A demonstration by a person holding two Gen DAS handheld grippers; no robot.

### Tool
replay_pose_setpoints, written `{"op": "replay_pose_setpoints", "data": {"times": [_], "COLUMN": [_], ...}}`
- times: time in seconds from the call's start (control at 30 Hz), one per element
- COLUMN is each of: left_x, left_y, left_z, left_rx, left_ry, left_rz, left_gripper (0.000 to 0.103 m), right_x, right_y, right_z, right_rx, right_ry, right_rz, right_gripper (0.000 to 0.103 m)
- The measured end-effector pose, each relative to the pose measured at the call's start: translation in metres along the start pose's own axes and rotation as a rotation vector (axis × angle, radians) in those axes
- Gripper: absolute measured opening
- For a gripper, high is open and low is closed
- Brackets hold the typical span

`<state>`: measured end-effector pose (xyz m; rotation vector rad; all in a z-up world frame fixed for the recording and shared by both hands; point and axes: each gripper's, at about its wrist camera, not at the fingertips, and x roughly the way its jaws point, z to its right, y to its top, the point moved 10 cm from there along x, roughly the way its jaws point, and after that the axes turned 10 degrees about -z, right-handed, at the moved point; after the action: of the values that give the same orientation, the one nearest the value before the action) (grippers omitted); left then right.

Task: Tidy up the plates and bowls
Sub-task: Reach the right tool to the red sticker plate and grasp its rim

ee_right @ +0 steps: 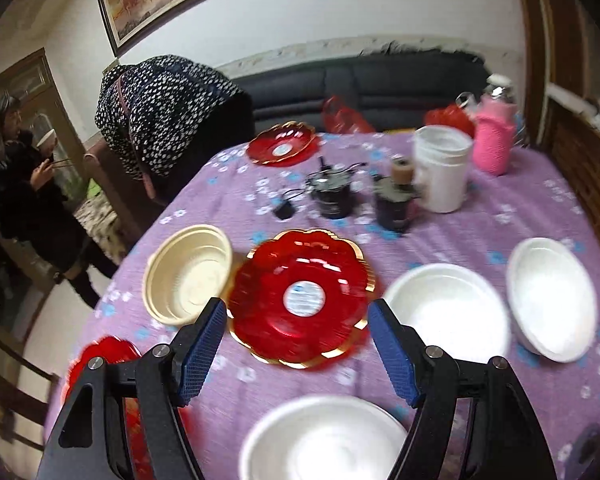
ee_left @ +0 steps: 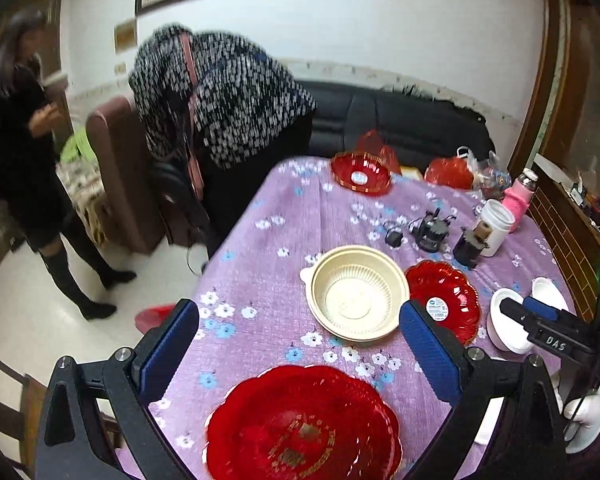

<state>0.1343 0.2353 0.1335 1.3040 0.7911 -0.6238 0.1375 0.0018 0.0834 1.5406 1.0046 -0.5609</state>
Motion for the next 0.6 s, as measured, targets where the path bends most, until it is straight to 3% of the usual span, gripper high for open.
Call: {"op": "replay_pose_setpoints", "data": {"times": [0.33, 0.5, 0.6], "left_x": [0.096, 0.119, 0.124], "left_y": [-0.012, -0.024, -0.036], "left_z": [-0.002, 0.02, 0.046], "left_rx": [-0.102, -0.086, -0.065], "left_ry": [-0.129, -0.183, -0.267], "left_rz": [-0.185, -0.243, -0.289], "left_gripper": [0.1, 0.1, 0.1], "right_x": [0.053, 0.073, 0.08], "right_y": [0.019, 0.014, 0.012], "right_z": [0.004, 0.027, 0.038], "right_rx": [0.017, 0.032, 0.051], "right_ry": [0.01, -0.036, -0.04], "right_rz": [-0.085, -0.133, -0.145], "right_gripper": [0.077, 0.077, 0.077]}}
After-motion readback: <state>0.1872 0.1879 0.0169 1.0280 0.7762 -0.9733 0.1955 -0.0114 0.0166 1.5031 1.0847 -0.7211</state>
